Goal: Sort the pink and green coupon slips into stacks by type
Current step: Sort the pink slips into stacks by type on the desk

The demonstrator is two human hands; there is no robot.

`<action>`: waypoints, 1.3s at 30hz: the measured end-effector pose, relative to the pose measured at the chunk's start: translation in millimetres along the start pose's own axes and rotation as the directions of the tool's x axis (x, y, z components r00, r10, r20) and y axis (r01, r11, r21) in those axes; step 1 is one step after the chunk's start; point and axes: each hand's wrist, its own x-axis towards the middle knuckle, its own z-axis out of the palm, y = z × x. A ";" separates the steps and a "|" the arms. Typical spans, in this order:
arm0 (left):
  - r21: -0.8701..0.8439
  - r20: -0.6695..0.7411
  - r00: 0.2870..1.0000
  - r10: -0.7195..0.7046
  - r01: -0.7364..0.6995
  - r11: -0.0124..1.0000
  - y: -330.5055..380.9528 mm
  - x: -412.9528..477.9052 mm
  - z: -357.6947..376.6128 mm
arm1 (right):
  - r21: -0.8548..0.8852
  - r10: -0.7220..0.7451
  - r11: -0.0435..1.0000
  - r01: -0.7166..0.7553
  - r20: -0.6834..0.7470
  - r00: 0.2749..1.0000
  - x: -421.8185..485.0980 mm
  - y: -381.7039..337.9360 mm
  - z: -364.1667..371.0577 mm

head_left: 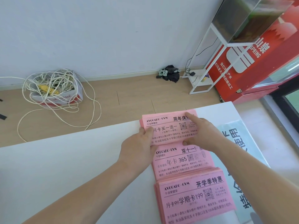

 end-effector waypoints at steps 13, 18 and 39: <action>-0.257 -0.004 0.996 -0.091 0.087 0.963 -29.9 -93.4 -28.6 | -0.184 -0.187 0.966 0.179 -0.026 0.982 -64.8 -85.6 3.3; -0.493 -0.086 0.970 -0.229 0.158 0.855 -55.4 -163.1 -52.5 | -0.103 -0.396 0.912 0.397 0.034 0.918 -104.9 -156.3 50.3; -0.592 -0.256 0.763 -0.593 0.361 0.720 -334.8 -465.7 -128.7 | 0.210 -0.672 0.653 0.728 -0.283 0.685 -275.4 -383.3 292.3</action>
